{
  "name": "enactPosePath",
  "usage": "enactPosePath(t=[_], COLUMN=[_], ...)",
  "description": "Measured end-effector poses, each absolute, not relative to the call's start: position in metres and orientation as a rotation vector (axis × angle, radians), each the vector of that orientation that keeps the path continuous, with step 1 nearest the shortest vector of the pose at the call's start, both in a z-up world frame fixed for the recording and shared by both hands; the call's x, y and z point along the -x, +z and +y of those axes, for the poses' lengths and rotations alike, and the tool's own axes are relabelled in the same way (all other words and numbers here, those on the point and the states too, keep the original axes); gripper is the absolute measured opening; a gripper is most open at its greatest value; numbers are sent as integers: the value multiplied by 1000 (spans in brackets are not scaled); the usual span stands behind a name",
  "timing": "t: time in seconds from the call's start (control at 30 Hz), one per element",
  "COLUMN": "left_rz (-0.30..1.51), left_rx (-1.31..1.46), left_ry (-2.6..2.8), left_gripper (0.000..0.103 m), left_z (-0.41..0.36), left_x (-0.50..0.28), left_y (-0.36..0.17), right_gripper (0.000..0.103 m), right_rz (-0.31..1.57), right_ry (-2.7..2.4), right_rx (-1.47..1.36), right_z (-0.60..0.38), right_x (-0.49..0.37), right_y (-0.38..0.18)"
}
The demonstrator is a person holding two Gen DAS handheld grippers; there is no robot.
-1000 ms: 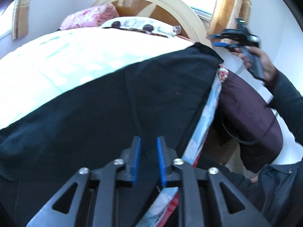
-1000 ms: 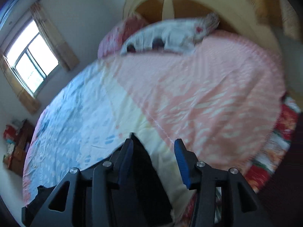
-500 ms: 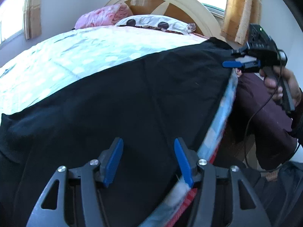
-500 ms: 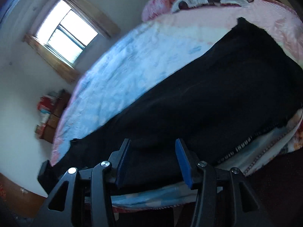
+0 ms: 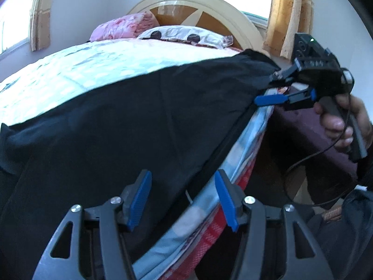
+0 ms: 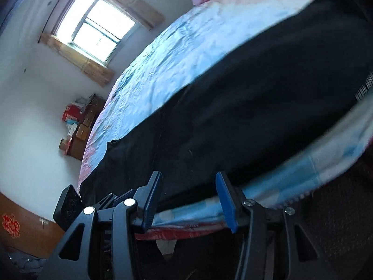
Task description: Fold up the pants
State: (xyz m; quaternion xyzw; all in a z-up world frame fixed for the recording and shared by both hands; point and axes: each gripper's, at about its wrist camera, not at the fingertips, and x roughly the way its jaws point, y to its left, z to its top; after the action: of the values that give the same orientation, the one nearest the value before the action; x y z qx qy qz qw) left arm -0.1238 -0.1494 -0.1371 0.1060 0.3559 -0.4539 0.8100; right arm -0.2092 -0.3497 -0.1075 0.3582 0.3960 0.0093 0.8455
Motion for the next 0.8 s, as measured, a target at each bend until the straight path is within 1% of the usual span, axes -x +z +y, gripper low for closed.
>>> enactPosePath(t=[0.1, 0.2, 0.43, 0.47, 0.5, 0.53, 0.57, 0.6, 0.63, 0.8], left_rz=[755, 753, 760, 756, 755, 750, 748, 749, 751, 760], left_rx=[-192, -171, -161, -170, -180, -185, -178, -168, -159, -131], left_ry=[-970, -974, -972, -974, -974, -977, -982, -987, -988, -1008], left_gripper=[59, 59, 59, 59, 59, 59, 59, 59, 59, 57], left_z=[-146, -143, -143, -144, -143, -143, -142, -142, -141, -135], left_x=[124, 123, 121, 122, 124, 125, 125, 125, 124, 123], left_y=[-136, -134, -138, -138, -139, -138, -138, -138, -138, -135], right_gripper=[50, 50, 49, 46, 29, 16, 15, 11, 4, 2], right_rz=[830, 786, 763, 759, 753, 747, 742, 737, 737, 736], right_ry=[-38, -43, -74, -74, -76, -77, -77, -77, -76, -63], right_rx=[-817, -894, -917, -910, -901, -894, -886, -873, -864, -848], right_z=[-364, -376, -380, -375, -374, -372, -371, -370, -373, -373], right_x=[217, 226, 224, 222, 223, 222, 222, 222, 223, 233], right_y=[-113, -116, -119, -118, -117, -114, -112, -110, -110, -103])
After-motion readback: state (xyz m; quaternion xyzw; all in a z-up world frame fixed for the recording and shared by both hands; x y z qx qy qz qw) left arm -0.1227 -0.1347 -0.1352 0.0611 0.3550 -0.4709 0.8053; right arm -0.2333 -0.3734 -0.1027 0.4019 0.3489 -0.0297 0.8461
